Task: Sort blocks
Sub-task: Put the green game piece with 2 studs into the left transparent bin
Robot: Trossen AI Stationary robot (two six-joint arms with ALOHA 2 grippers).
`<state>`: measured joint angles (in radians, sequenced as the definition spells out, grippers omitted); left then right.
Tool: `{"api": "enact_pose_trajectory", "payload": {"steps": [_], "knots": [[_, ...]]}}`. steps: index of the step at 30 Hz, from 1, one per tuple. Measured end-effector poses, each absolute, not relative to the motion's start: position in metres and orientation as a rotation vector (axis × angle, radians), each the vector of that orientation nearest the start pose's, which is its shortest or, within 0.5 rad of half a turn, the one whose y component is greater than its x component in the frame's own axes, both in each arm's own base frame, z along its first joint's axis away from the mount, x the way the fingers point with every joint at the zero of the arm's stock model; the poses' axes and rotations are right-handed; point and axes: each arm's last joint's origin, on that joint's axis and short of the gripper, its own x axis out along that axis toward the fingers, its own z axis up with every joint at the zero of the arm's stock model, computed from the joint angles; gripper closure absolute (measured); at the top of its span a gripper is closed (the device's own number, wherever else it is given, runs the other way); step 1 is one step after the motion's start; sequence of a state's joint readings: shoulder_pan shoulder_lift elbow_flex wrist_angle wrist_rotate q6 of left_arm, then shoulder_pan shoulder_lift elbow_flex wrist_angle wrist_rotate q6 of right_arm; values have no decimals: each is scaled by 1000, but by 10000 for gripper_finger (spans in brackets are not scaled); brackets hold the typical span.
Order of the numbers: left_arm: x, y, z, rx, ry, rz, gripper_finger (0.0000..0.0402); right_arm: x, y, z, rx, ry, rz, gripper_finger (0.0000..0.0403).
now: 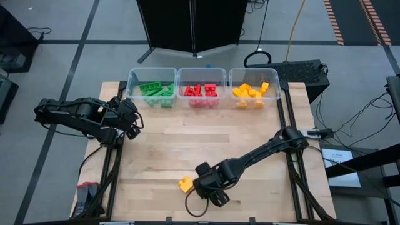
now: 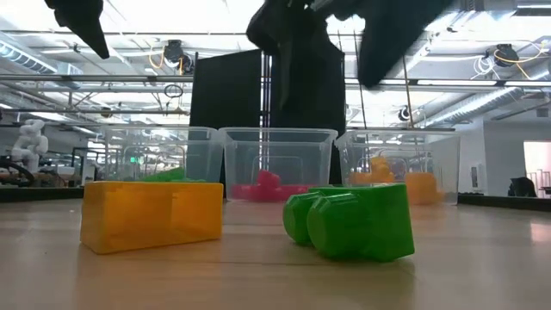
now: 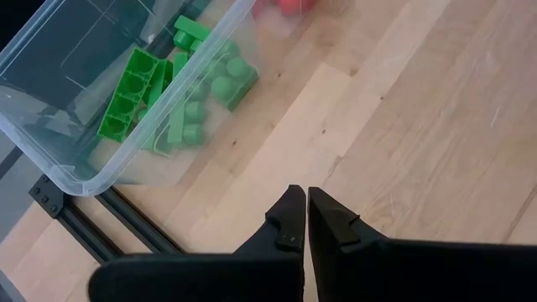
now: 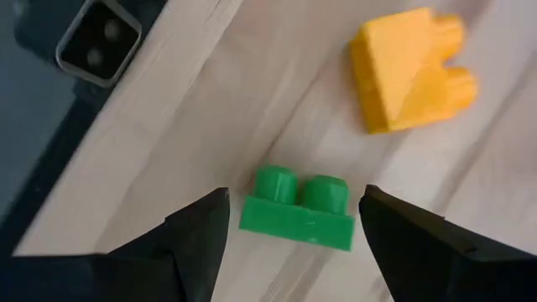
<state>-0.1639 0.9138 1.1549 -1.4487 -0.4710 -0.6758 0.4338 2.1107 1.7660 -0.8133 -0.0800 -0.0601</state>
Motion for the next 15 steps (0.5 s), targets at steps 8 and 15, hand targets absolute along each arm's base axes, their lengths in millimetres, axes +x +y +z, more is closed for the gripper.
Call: {"api": "enact_pose_trajectory", "payload": {"steps": [8,15], "knots": [[116,-6,342,-218,993,632,402,407,198,190,-360,1166,544,145],[116,-6,342,-218,993,631,402,409,204,163,-482,1202,602,145]]}}
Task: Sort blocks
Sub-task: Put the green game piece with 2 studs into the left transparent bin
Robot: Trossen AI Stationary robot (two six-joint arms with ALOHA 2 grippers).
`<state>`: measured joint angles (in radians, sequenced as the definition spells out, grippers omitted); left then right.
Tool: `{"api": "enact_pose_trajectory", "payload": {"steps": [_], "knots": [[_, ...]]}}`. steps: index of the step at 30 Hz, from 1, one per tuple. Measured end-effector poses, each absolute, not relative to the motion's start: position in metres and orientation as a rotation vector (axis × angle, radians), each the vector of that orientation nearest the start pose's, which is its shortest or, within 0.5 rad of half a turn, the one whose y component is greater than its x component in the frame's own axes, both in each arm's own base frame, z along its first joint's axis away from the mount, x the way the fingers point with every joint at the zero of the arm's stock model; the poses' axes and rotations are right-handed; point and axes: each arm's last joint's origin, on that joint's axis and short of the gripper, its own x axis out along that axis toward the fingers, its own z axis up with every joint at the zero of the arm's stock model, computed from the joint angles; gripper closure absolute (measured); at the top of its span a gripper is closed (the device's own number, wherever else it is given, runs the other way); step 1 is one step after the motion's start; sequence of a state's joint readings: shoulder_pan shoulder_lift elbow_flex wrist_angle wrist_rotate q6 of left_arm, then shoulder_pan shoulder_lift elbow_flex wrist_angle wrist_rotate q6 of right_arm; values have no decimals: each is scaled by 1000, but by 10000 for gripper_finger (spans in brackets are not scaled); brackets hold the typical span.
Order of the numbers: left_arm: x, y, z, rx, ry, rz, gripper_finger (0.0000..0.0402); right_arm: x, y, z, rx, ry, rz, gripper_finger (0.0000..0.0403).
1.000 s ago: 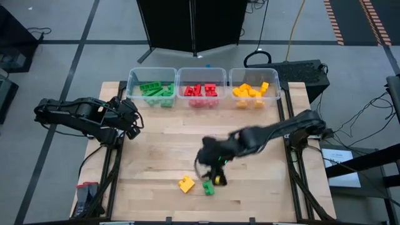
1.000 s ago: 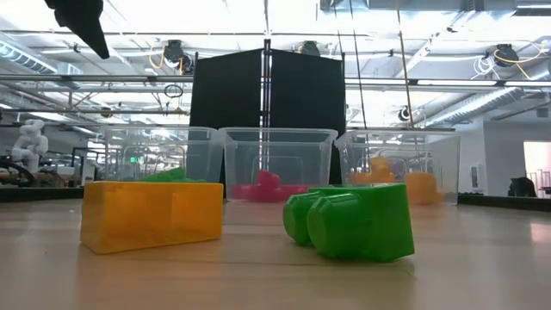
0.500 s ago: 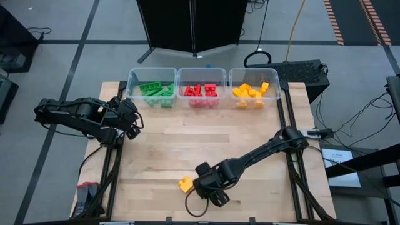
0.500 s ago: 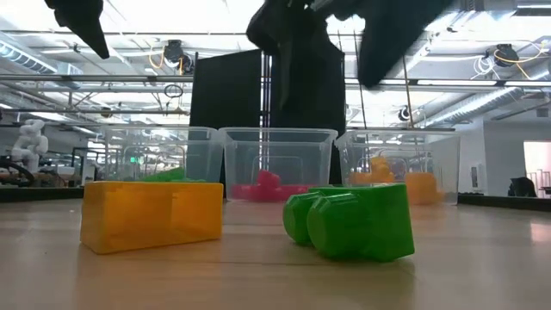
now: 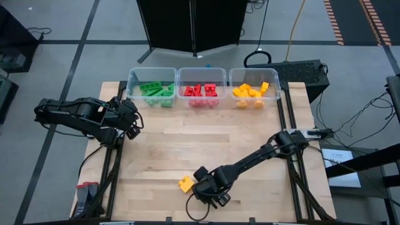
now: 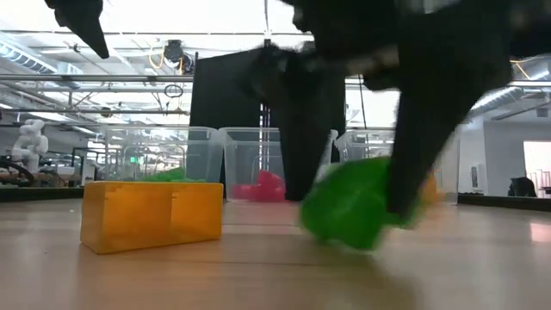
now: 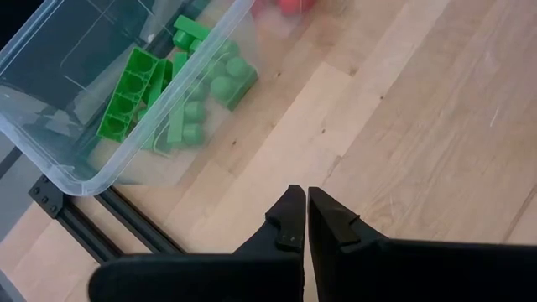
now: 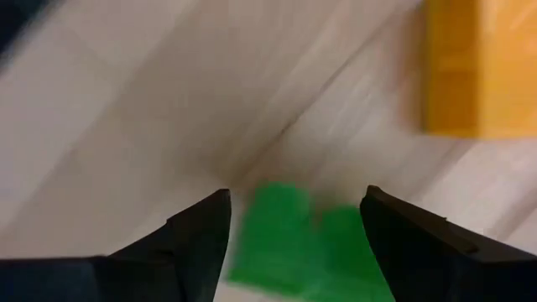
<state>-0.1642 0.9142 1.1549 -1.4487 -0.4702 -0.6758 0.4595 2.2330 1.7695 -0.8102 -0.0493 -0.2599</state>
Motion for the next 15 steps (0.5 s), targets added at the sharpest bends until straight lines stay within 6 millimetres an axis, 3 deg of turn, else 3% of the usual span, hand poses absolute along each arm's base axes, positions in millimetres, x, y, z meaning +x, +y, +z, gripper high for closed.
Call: {"api": "enact_pose_trajectory", "payload": {"steps": [4,10,13,15], "knots": [[116,-6,342,-219,993,631,402,409,204,146,-497,1254,568,145],[116,-6,342,-221,997,627,402,412,193,144,-436,1306,489,145],[116,-6,342,-214,1000,623,402,410,188,158,-403,1297,444,145],[116,-6,342,-214,999,623,402,410,184,178,-386,1245,432,145]]}}
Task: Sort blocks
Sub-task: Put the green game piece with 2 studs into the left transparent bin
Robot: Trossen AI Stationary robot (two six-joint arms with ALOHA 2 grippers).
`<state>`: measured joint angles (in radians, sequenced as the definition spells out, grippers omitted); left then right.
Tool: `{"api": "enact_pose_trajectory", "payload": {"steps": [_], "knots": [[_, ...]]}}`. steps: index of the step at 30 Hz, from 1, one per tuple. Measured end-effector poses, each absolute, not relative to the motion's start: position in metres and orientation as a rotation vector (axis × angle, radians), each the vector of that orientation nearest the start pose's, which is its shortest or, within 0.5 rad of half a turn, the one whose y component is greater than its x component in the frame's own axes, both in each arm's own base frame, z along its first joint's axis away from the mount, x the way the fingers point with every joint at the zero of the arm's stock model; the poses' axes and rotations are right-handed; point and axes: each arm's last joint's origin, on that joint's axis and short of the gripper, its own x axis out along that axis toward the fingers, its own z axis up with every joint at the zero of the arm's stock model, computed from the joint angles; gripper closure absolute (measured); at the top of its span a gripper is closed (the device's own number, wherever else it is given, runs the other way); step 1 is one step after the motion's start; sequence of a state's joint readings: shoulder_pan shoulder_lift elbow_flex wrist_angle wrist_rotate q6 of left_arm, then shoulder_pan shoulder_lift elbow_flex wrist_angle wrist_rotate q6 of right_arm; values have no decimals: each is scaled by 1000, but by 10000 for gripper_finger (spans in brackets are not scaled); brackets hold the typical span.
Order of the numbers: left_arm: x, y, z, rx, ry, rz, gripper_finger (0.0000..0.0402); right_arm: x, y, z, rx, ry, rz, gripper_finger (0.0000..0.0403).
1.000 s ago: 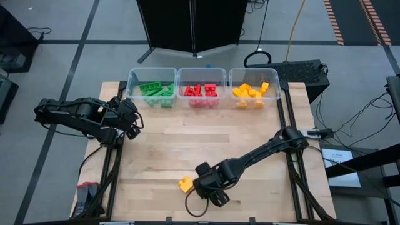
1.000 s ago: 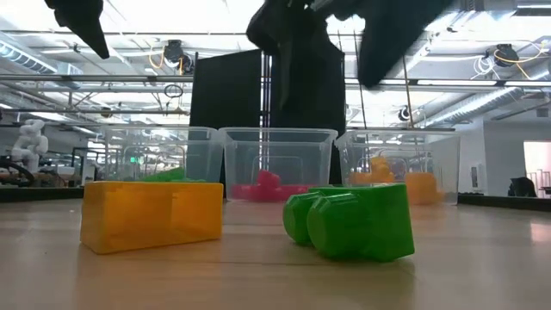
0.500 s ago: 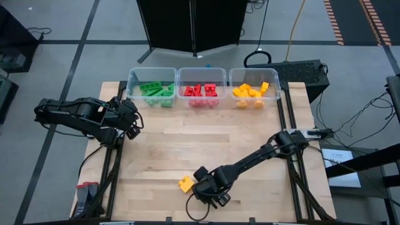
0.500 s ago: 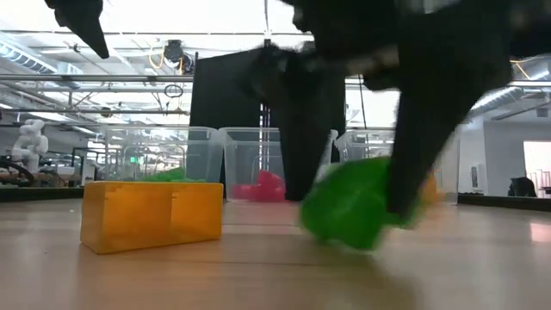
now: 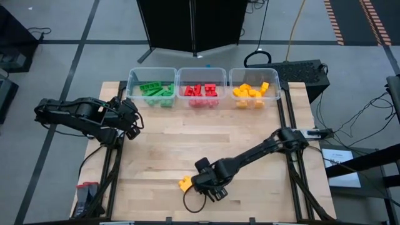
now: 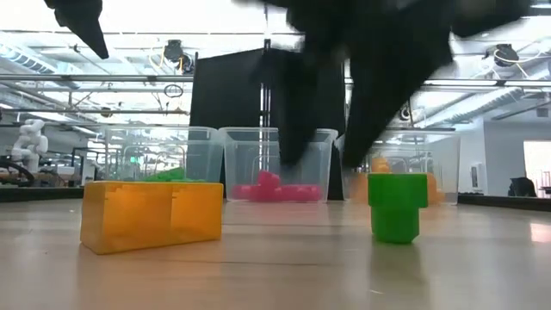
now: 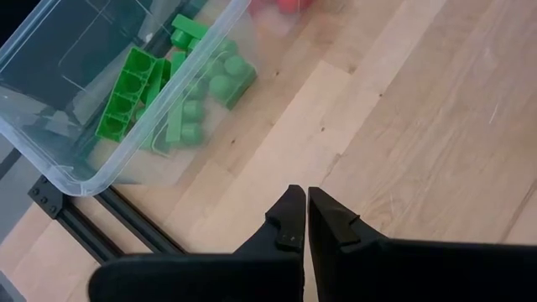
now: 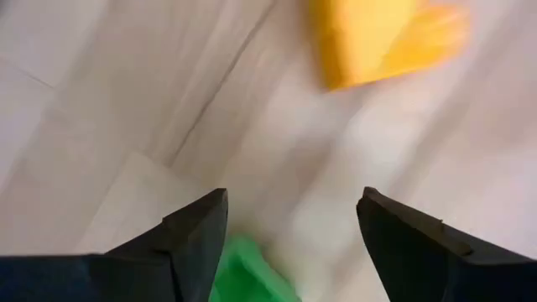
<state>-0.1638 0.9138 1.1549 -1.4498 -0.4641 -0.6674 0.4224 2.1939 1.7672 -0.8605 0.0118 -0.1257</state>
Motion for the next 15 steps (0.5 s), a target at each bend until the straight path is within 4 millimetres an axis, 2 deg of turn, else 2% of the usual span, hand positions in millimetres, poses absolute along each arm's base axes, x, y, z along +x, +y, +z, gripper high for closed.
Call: {"api": "enact_pose_trajectory", "payload": {"steps": [3,5,11,15], "knots": [[116,-6,342,-213,1000,623,402,404,179,211,-375,1174,432,145],[116,-6,342,-207,1002,620,402,399,178,223,-388,1160,449,145],[116,-6,342,-194,1005,613,402,385,179,228,-465,1232,512,145],[116,-6,342,-194,1006,613,402,381,185,212,-565,1297,597,145]]}}
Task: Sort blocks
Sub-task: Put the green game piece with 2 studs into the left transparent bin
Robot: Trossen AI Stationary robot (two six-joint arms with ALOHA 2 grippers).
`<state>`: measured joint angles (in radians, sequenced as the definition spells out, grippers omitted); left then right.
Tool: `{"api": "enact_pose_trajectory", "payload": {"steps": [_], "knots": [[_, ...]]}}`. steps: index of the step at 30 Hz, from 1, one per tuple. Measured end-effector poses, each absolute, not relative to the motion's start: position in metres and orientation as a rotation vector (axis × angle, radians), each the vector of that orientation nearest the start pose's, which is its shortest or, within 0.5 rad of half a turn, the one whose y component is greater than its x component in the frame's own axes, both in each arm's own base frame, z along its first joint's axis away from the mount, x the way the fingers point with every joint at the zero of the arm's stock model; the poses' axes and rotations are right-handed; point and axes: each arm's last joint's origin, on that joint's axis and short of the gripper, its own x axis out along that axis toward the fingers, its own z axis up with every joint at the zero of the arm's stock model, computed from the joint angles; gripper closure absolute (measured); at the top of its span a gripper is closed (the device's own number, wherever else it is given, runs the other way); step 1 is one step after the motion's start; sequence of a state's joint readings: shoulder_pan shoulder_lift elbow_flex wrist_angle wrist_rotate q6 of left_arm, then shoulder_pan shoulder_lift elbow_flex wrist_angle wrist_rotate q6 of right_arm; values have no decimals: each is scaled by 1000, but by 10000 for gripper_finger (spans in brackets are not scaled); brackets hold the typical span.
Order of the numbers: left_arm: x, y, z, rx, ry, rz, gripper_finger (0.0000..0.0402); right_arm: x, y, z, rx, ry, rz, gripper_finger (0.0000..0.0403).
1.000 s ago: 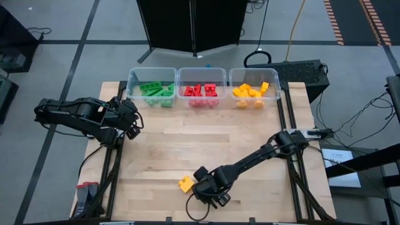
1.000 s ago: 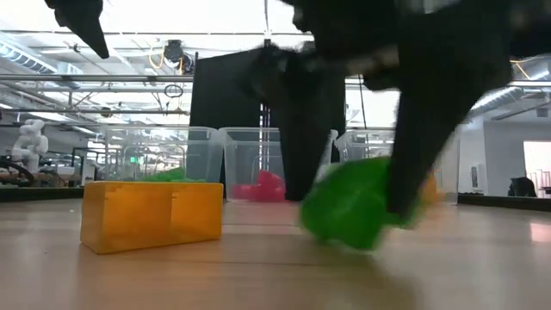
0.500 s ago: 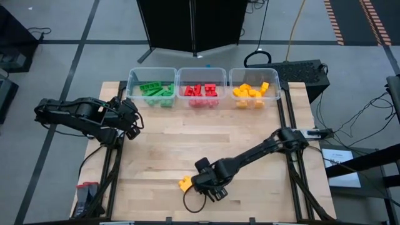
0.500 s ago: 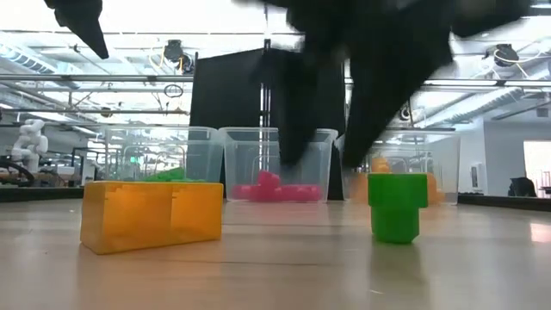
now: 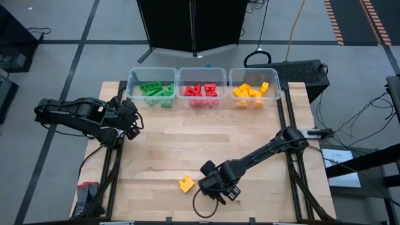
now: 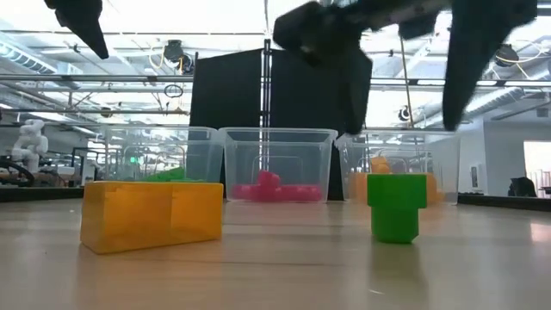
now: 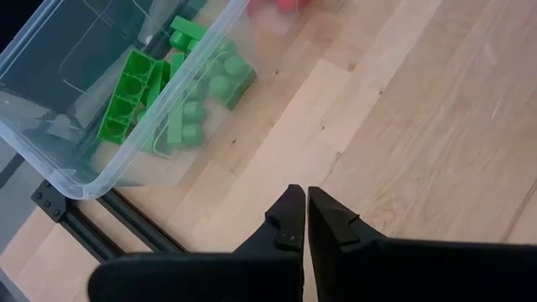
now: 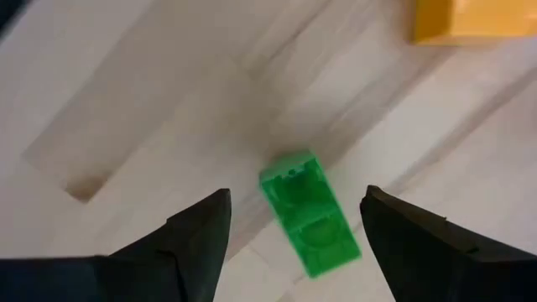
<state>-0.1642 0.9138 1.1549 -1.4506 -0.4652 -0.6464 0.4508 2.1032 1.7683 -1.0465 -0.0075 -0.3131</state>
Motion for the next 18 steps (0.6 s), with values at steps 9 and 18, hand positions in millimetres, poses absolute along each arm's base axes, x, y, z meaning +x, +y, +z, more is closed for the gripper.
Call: {"api": "enact_pose_trajectory", "payload": {"steps": [9,18], "knots": [[116,-6,342,-195,1006,613,402,390,186,189,-641,1305,615,145],[116,-6,342,-194,1008,614,402,392,186,168,-665,1374,635,146]]}}
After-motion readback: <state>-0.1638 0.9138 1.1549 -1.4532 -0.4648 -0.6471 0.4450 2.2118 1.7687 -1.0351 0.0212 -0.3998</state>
